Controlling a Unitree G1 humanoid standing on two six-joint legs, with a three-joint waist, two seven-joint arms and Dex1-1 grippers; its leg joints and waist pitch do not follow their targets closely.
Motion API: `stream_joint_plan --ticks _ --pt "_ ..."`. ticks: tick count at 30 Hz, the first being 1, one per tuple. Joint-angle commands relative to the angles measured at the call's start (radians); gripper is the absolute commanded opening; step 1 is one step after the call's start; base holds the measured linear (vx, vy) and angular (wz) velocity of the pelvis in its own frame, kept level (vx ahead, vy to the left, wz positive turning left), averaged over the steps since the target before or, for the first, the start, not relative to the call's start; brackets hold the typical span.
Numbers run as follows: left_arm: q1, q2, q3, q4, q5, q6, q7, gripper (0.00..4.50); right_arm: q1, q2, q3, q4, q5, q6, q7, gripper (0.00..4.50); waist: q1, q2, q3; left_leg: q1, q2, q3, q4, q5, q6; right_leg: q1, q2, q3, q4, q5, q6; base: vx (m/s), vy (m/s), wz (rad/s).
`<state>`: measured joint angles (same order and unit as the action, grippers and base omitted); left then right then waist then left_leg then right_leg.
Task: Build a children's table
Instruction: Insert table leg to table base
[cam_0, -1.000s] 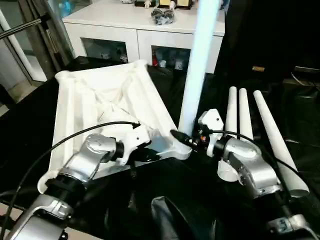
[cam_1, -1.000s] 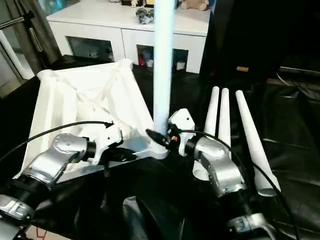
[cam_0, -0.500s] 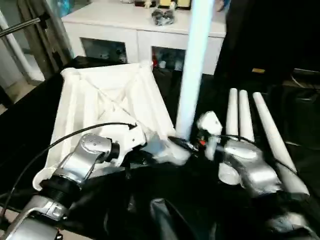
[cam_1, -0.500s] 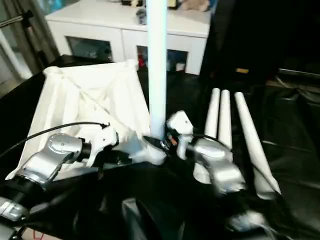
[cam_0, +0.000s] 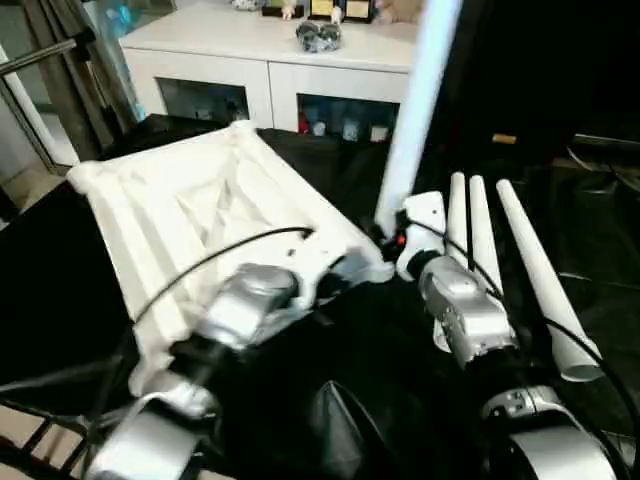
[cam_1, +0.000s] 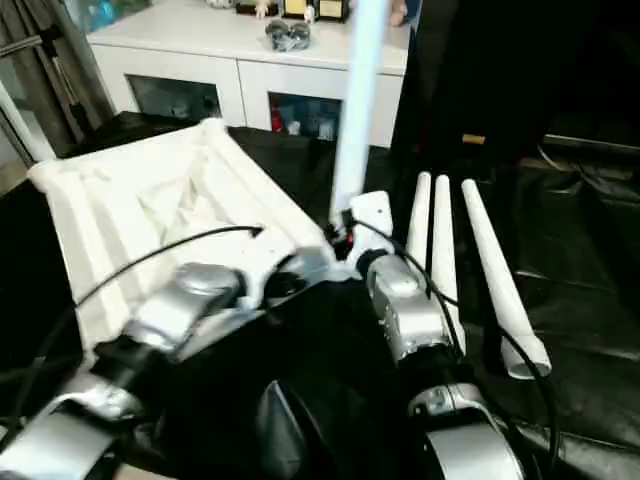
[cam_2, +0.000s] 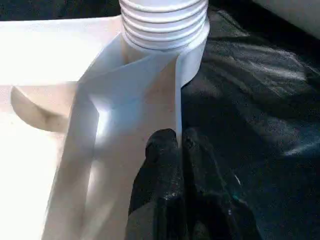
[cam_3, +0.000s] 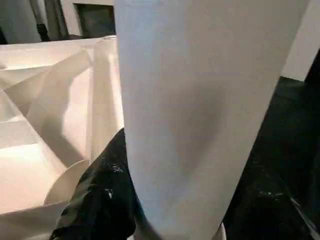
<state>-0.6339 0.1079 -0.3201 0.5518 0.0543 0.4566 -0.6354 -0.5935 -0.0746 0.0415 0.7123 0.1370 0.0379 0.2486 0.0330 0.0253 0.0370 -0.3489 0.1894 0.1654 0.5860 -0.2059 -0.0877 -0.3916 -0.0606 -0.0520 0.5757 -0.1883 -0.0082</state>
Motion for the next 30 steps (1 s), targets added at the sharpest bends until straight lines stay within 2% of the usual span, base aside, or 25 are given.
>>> stream_joint_plan --ticks 1,4,8,13,14,16,17,20,21,26,27,28,29,30 --pt "-0.039 -0.025 0.016 -0.041 -0.002 -0.012 0.026 0.0 0.066 0.04 0.028 0.161 -0.013 0.1 0.005 1.88 -0.001 0.007 -0.034 0.01 0.029 -0.016 -0.089 -0.408 0.014 0.017 -0.074 0.031 -0.099 -0.486 -0.132 0.0 0.0 0.0" --pt "-0.032 -0.025 0.008 -0.057 0.003 0.008 0.03 0.0 0.056 0.045 0.032 0.178 -0.027 0.094 0.006 1.88 -0.003 0.005 -0.033 0.007 0.029 -0.018 -0.091 -0.411 0.015 0.019 -0.076 0.03 -0.099 -0.513 -0.126 0.0 0.0 0.0" --pt "-0.039 -0.025 0.01 -0.046 0.006 0.009 0.042 0.0 0.049 0.048 0.04 0.187 -0.043 0.091 0.015 1.88 -0.004 0.005 -0.031 0.013 0.027 -0.02 -0.088 -0.429 0.016 0.012 -0.078 0.028 -0.11 -0.586 -0.099 0.0 0.0 0.0" --pt "-0.042 -0.023 0.009 -0.043 0.008 0.001 0.037 0.0 0.044 0.052 0.038 0.19 -0.056 0.079 0.015 1.88 -0.007 0.007 -0.029 0.014 0.028 -0.024 -0.091 -0.457 0.012 0.009 -0.077 0.023 -0.113 -0.603 -0.086 0.0 0.0 0.0" --pt "-0.041 -0.022 0.007 -0.045 0.009 -0.005 0.035 0.0 0.042 0.053 0.035 0.186 -0.053 0.079 0.022 2.23 -0.008 0.007 -0.028 0.014 0.027 -0.024 -0.092 -0.466 0.012 0.008 -0.077 0.022 -0.114 -0.604 -0.084 0.0 0.0 0.0" --pt "-0.039 -0.021 0.008 -0.048 0.009 -0.012 0.039 0.0 0.038 0.055 0.028 0.177 -0.049 0.078 0.027 2.61 -0.009 0.008 -0.028 0.016 0.027 -0.026 -0.092 -0.477 0.013 0.007 -0.078 0.019 -0.117 -0.615 -0.079 0.0 0.0 0.0" --pt "-0.038 -0.02 0.008 -0.052 0.006 -0.015 0.033 0.0 0.037 0.055 0.025 0.172 -0.044 0.078 0.033 2.61 -0.009 0.011 -0.028 0.014 0.028 -0.028 -0.094 -0.48 0.012 0.009 -0.079 0.018 -0.117 -0.607 -0.082 0.0 0.0 0.0" --pt "-0.032 -0.017 0.003 -0.066 -0.001 -0.013 0.014 0.0 0.032 0.052 0.023 0.167 -0.046 0.069 0.045 2.78 -0.008 0.008 -0.033 0.008 0.03 -0.028 -0.095 -0.451 0.014 0.015 -0.082 0.018 -0.113 -0.558 -0.095 0.0 0.0 0.0" --pt "-0.03 -0.016 0.001 -0.07 -0.001 -0.013 0.009 0.0 0.03 0.05 0.019 0.164 -0.044 0.067 0.049 3.05 -0.005 0.008 -0.035 0.004 0.031 -0.025 -0.098 -0.408 0.022 0.021 -0.082 0.021 -0.107 -0.503 -0.116 0.0 0.0 0.0" --pt "-0.022 -0.01 -0.006 -0.087 -0.002 -0.017 -0.01 0.0 0.03 0.042 0.01 0.133 -0.029 0.065 0.085 3.37 0.0 0.009 -0.037 0.001 0.035 -0.018 -0.097 -0.342 0.025 0.028 -0.083 0.027 -0.097 -0.413 -0.158 0.0 0.0 0.0" --pt "-0.02 -0.009 -0.007 -0.092 -0.003 -0.017 -0.014 0.0 0.031 0.04 0.01 0.125 -0.03 0.063 0.095 3.56 0.004 0.007 -0.042 -0.003 0.036 -0.015 -0.094 -0.294 0.032 0.035 -0.083 0.029 -0.09 -0.346 -0.177 0.0 0.0 0.0" --pt "-0.018 -0.006 -0.008 -0.094 -0.002 -0.022 -0.02 0.0 0.031 0.037 0.01 0.117 -0.029 0.063 0.107 3.56 0.007 0.01 -0.043 -0.004 0.038 -0.014 -0.094 -0.279 0.036 0.035 -0.084 0.029 -0.088 -0.324 -0.182 0.0 0.0 0.0" --pt "-0.018 -0.005 -0.009 -0.094 -0.002 -0.022 -0.021 0.0 0.031 0.037 0.01 0.117 -0.029 0.063 0.108 3.68 0.003 0.008 -0.043 -0.007 0.038 -0.012 -0.094 -0.262 0.043 0.037 -0.08 0.027 -0.082 -0.303 -0.194 0.0 0.0 0.0" --pt "-0.016 -0.002 -0.01 -0.098 -0.002 -0.025 -0.026 0.0 0.033 0.033 0.011 0.108 -0.028 0.064 0.12 3.8 0.004 0.01 -0.043 -0.008 0.037 -0.01 -0.093 -0.254 0.047 0.038 -0.082 0.026 -0.083 -0.314 -0.196 0.0 0.0 0.0"
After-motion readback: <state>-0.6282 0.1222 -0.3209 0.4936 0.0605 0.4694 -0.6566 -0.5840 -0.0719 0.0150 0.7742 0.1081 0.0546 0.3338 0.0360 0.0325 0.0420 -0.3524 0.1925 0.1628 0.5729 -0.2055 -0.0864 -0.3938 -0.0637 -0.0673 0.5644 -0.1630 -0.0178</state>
